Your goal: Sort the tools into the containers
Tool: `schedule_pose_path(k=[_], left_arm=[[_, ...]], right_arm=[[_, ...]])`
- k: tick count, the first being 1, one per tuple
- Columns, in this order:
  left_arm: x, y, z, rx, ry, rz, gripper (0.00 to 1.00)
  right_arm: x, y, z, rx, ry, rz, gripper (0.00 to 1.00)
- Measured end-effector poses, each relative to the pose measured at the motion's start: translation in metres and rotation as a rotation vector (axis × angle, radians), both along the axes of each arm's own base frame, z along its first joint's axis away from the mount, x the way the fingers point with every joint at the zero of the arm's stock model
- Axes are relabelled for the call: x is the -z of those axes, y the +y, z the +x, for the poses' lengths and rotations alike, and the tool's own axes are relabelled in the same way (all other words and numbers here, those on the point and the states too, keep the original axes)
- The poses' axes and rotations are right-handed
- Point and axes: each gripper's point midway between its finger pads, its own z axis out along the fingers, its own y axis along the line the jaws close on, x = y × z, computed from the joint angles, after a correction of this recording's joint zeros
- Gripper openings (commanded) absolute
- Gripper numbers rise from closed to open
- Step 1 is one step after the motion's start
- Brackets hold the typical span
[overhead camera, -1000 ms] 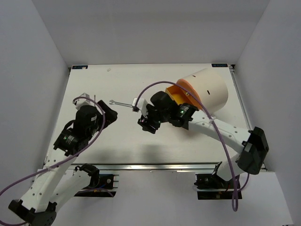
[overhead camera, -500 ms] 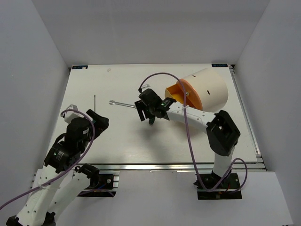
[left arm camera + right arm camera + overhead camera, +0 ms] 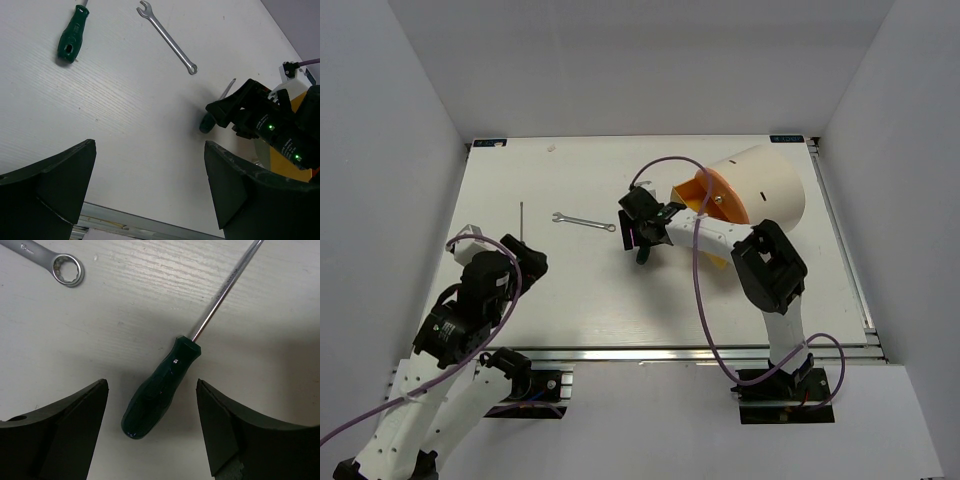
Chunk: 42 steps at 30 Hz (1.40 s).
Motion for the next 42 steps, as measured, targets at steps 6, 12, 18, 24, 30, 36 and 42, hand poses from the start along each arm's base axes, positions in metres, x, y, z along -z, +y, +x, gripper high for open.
schedule_pose_path(k=[6,12,18,24,30,36,42], left_arm=[[-0.001,0.004,0.001,-0.01,-0.002,0.021,0.98],[-0.009,0.007,0.001,-0.018,-0.017,0.034,0.98],[-0.009,0.008,0.001,-0.021,-0.013,0.039,0.98],[-0.007,0.009,0.0,-0.022,-0.007,0.043,0.98],[-0.008,0.009,0.0,-0.022,-0.007,0.042,0.98],[-0.012,0.007,0.003,-0.016,-0.027,0.041,0.98],[-0.017,0.004,0.008,0.0,-0.05,0.046,0.98]], right_arm=[[0.008,0.0,0.0,0.023,0.021,0.006,0.76],[0.019,-0.006,0.004,0.056,0.06,0.021,0.67],[0.032,-0.01,0.008,0.078,0.09,0.031,0.56],[0.033,-0.002,0.009,0.047,0.088,0.066,0.2],[0.03,0.008,0.001,-0.091,0.103,0.087,0.0],[-0.006,0.026,-0.022,-0.365,0.115,0.145,0.0],[-0.115,0.04,-0.035,-0.643,-0.051,0.239,0.0]])
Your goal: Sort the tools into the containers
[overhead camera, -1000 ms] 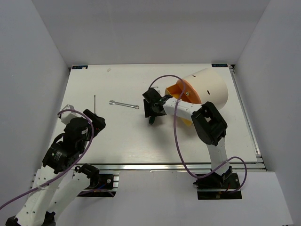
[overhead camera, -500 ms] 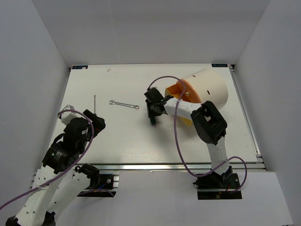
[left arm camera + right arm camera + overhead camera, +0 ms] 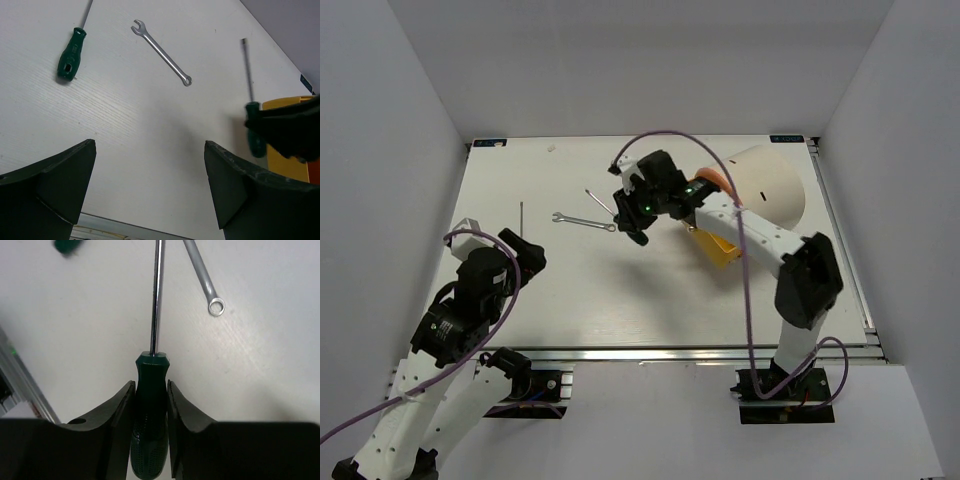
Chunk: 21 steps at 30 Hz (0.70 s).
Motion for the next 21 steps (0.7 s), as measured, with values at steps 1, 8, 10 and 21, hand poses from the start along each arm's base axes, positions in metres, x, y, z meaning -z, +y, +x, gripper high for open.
schedule_pose_path(k=[1,8,10,21], left_arm=[[-0.001,0.0,0.001,0.003,-0.003,0.001,0.98],[-0.003,-0.007,0.007,0.029,-0.022,0.0,0.98],[-0.001,-0.009,0.008,0.037,-0.021,-0.001,0.98],[0.005,-0.022,0.017,0.085,-0.011,-0.009,0.98]], right_arm=[[-0.022,-0.002,-0.003,-0.031,-0.044,0.026,0.0],[-0.122,-0.062,-0.002,-0.08,-0.282,0.094,0.0],[-0.126,-0.092,0.01,-0.055,-0.335,0.053,0.0],[-0.061,-0.162,0.008,-0.03,-0.309,-0.182,0.0]])
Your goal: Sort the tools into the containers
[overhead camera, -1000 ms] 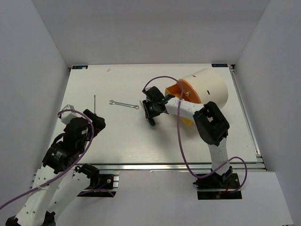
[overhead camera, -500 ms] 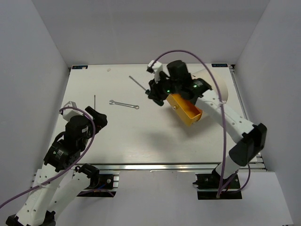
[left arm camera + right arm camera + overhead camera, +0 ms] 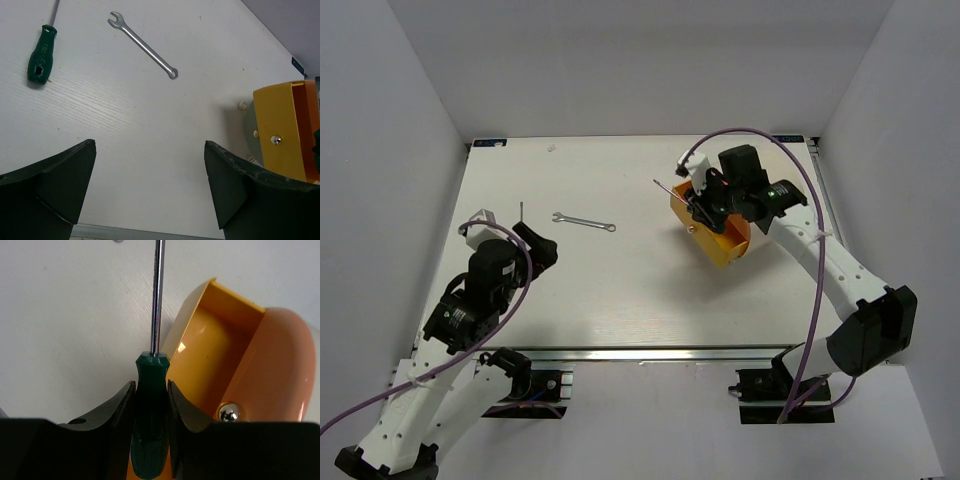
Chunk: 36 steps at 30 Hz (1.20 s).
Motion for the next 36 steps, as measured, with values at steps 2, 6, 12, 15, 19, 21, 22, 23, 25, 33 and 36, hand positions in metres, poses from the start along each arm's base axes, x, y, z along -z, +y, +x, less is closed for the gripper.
schedule_pose_path(k=[2,6,12,15,19,21,22,23,25,33,36], left_arm=[[0.0,-0.002,0.001,0.006,0.001,0.001,0.98],[0.0,-0.003,0.001,0.016,0.0,0.003,0.98],[-0.001,-0.005,0.002,0.025,-0.005,0.0,0.98],[-0.001,-0.005,0.003,0.027,-0.006,0.002,0.98],[0.002,-0.007,0.005,0.035,0.007,0.013,0.98],[0.005,-0.008,0.007,0.039,0.016,0.02,0.98],[0.006,-0.009,0.007,0.043,0.022,0.025,0.98],[0.008,-0.009,0.008,0.045,0.028,0.03,0.98],[0.01,-0.01,0.009,0.048,0.039,0.041,0.98],[0.024,-0.003,0.034,0.002,0.183,0.198,0.35],[0.044,0.007,0.053,-0.02,0.286,0.281,0.38]], right_arm=[[0.007,-0.008,-0.002,0.03,0.004,-0.026,0.0],[0.016,-0.026,-0.003,0.098,-0.014,-0.074,0.0],[0.021,-0.042,-0.001,0.16,-0.046,-0.119,0.28],[0.024,-0.045,-0.001,0.17,-0.049,-0.129,0.41],[0.021,-0.045,0.001,0.179,-0.063,-0.124,0.46],[0.018,-0.045,0.001,0.18,-0.069,-0.119,0.46],[0.017,-0.045,0.001,0.18,-0.072,-0.117,0.46],[0.016,-0.045,0.0,0.18,-0.074,-0.115,0.46],[0.014,-0.044,-0.001,0.175,-0.076,-0.108,0.43],[-0.029,-0.013,-0.039,-0.126,-0.148,0.046,0.0],[-0.065,-0.004,-0.061,-0.235,-0.249,0.143,0.36]])
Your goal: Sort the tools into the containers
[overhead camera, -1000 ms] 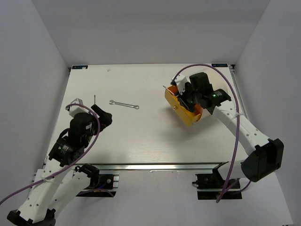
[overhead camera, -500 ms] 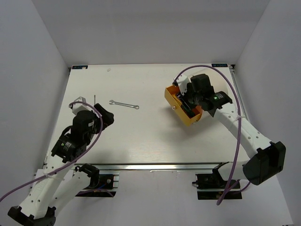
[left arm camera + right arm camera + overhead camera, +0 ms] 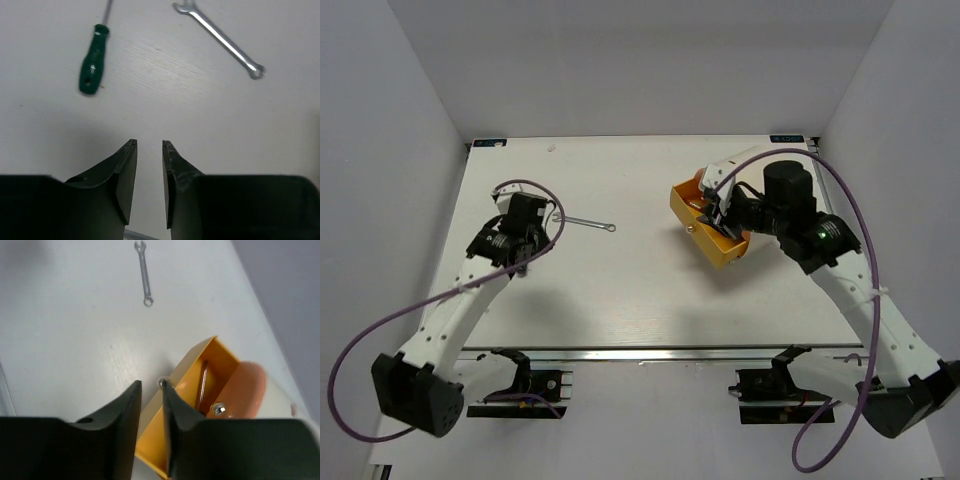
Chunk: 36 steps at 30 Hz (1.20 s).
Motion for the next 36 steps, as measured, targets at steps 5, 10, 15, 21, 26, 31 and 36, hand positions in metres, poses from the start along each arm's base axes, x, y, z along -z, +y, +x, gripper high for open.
schedule_pose_path(k=[5,10,15,21,26,31,36], left_arm=[[0.049,0.062,0.016,-0.105,0.198,0.029,0.81],[0.076,0.103,0.021,-0.13,0.299,0.032,0.89],[0.11,0.098,0.037,-0.015,0.406,0.035,0.87],[0.145,0.096,0.047,0.062,0.486,0.047,0.79],[0.167,0.098,0.053,0.093,0.528,0.063,0.53],[0.179,0.097,0.059,0.113,0.545,0.06,0.43],[0.179,0.098,0.065,0.114,0.53,0.063,0.15]], right_arm=[[-0.024,0.009,-0.013,-0.081,-0.055,0.075,0.69],[-0.01,0.006,-0.008,-0.073,-0.003,0.081,0.72],[-0.008,0.0,-0.004,-0.05,0.023,0.105,0.72],[-0.013,-0.014,0.001,-0.002,0.02,0.138,0.72],[-0.016,-0.023,0.005,0.027,0.029,0.162,0.72],[-0.016,-0.027,0.007,0.044,0.037,0.171,0.72],[-0.02,-0.029,0.005,0.047,0.034,0.183,0.72]])
